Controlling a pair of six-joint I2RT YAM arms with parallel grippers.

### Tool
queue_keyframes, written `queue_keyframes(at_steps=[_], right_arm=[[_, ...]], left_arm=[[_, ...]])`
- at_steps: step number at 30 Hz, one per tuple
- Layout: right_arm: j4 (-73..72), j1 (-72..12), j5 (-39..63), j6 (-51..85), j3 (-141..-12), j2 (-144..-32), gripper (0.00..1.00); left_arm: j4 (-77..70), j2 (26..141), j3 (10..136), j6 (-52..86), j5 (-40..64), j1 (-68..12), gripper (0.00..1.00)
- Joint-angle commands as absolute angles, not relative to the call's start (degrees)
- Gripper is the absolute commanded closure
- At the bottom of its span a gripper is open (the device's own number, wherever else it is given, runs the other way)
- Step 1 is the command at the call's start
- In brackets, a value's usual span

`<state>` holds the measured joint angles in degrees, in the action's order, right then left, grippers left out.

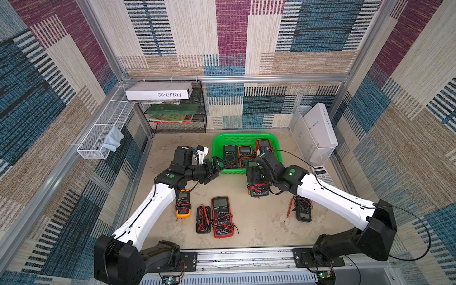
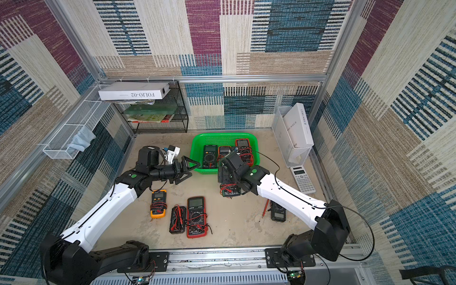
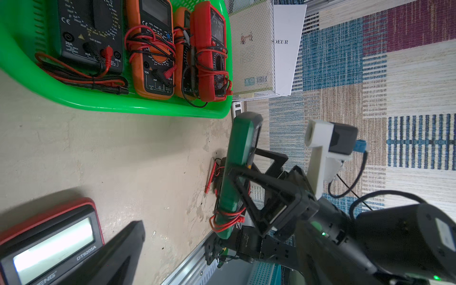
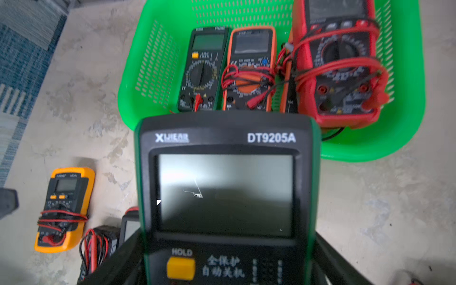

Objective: Put the multimeter into the basket
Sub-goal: Pick up the multimeter from the center of the board, then place the multimeter in the basket.

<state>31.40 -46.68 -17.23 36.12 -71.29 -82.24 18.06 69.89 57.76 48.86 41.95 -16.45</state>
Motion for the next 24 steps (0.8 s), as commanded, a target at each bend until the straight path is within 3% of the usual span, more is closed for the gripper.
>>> queue_keyframes(at_steps=[1,24], right_arm=[[30.15,-45.25,-16.37,33.5,-75.18,-83.87,0.26],[31.58,-38.51,-16.75,29.8,-96.17,-98.35,0.25]], left_arm=[[17.86,69.61,58.37,48.35,43.2,-16.01,0.0],[16.25,68.62,58.8,49.72,44.1,-14.07,0.0]])
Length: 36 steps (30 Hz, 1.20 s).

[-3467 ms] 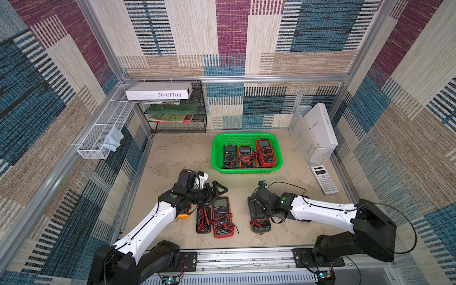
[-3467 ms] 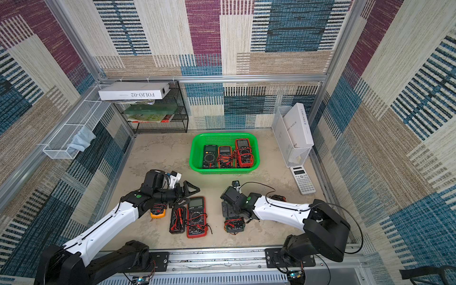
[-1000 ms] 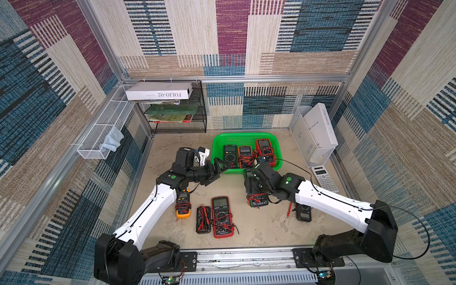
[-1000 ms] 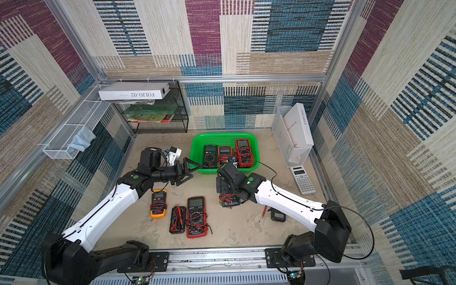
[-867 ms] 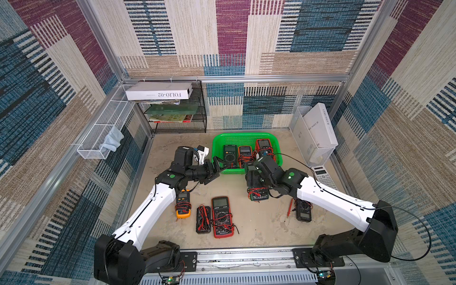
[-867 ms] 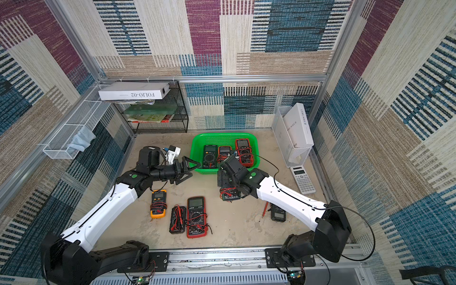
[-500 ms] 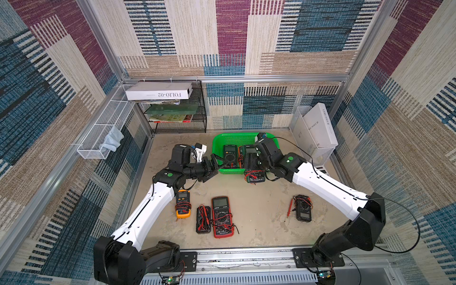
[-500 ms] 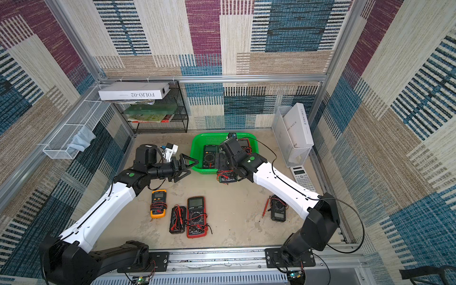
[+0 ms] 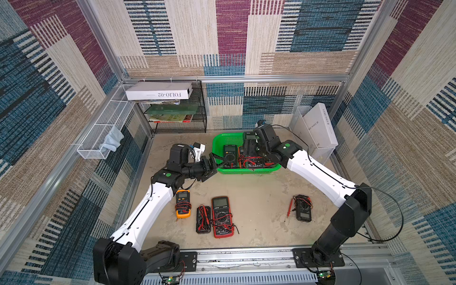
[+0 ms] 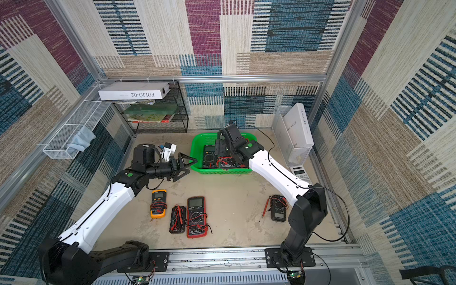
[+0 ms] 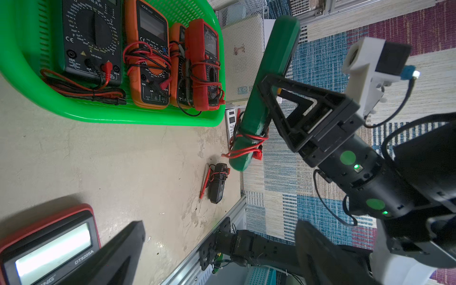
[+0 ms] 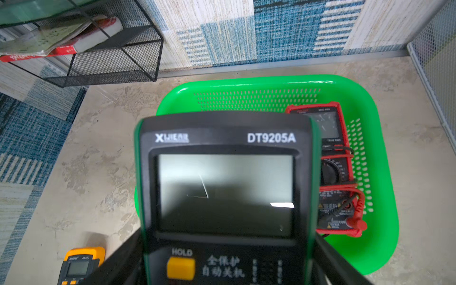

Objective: Put the multimeter into the basket
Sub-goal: Place the multimeter in the basket.

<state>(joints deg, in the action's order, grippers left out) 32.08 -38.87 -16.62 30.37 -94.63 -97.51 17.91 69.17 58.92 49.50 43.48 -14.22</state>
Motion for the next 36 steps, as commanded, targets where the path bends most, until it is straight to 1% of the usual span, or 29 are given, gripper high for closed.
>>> queue_keyframes(at_steps=[1,14,27,36], right_arm=[[31.71,-38.2,-16.55,29.71,-97.06,-99.06,0.25],[32.49,-36.5,-17.22,27.44,-104.85,-107.99,0.25],[35.33,-34.01,-15.73,25.53,-113.94,-120.3,0.25],[36.52,-33.49,-14.94,24.97,-116.55,-125.62,0.25]], left_arm=[[16.26,68.34,58.59,49.72,43.99,-14.06,0.0],[15.73,68.92,58.62,48.64,44.59,-12.83,0.0],[16.0,70.05,59.08,48.55,44.92,-12.08,0.0],[16.69,69.92,59.14,48.62,44.74,-11.71,0.0]])
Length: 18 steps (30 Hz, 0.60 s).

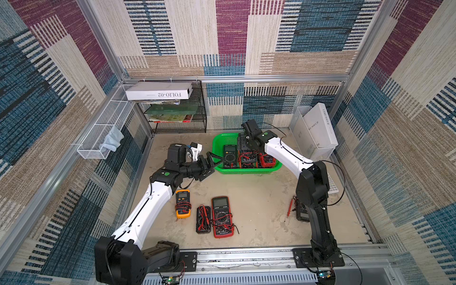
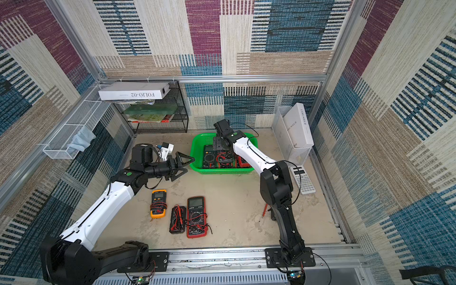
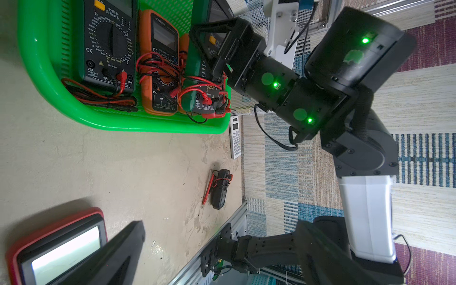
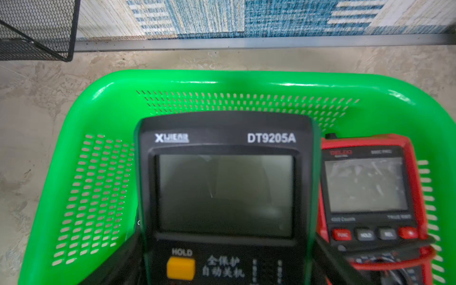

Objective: Put the multimeter into the basket
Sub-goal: Place the multimeter in the basket.

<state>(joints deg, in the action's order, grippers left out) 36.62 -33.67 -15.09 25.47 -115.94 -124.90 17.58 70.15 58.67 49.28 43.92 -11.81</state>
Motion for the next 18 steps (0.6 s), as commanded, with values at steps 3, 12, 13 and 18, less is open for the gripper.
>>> queue_keyframes(at_steps=[3,12,13,18], right_arm=[[36.56,-33.18,-14.77,24.96,-116.89,-126.93,0.25],[37.61,-32.43,-14.69,24.8,-116.89,-129.46,0.21],[37.75,-32.44,-14.68,24.83,-116.85,-129.59,0.18],[38.1,-32.43,-14.77,25.05,-116.89,-129.95,0.05]], left_arm=[[16.96,69.65,59.15,48.65,44.58,-11.69,0.0],[18.5,68.82,59.16,48.18,44.01,-11.59,0.0],[18.62,68.72,59.08,48.25,43.94,-11.6,0.0],[19.11,68.56,59.11,48.42,43.77,-11.6,0.0]])
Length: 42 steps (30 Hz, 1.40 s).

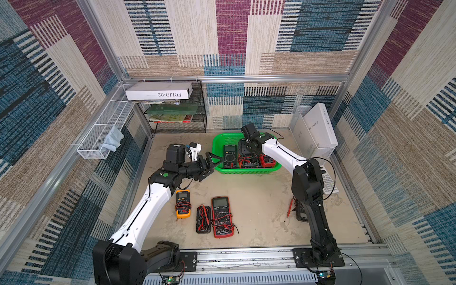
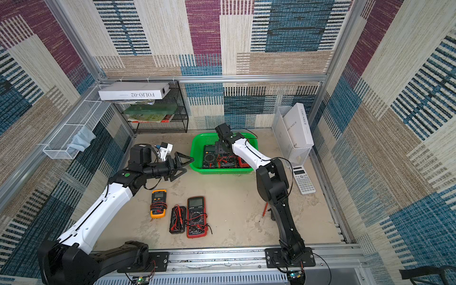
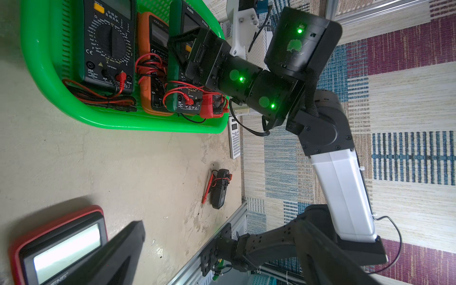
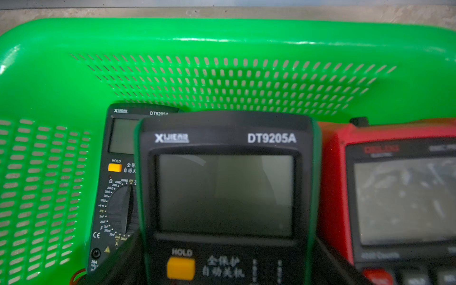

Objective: Put the multimeter into the basket
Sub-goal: Place the multimeter in the basket.

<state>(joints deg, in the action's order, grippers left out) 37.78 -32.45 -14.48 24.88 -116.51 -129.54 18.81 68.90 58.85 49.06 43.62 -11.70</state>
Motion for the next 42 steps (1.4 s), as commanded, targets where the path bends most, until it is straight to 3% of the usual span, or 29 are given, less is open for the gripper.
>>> queue_keyframes(at_steps=[1,22,42], right_arm=[[38.14,-32.43,-14.77,25.12,-116.89,-129.99,0.03],[36.04,-37.33,-13.47,25.21,-113.99,-119.92,0.0],[20.23,-50.17,-14.64,34.15,-73.63,-92.36,0.0]], left_arm=[[19.33,68.5,59.11,48.39,43.73,-11.6,0.0],[25.09,65.16,55.56,45.54,40.75,-11.6,0.0],[35.02,57.33,47.26,38.69,35.37,-11.6,0.0]])
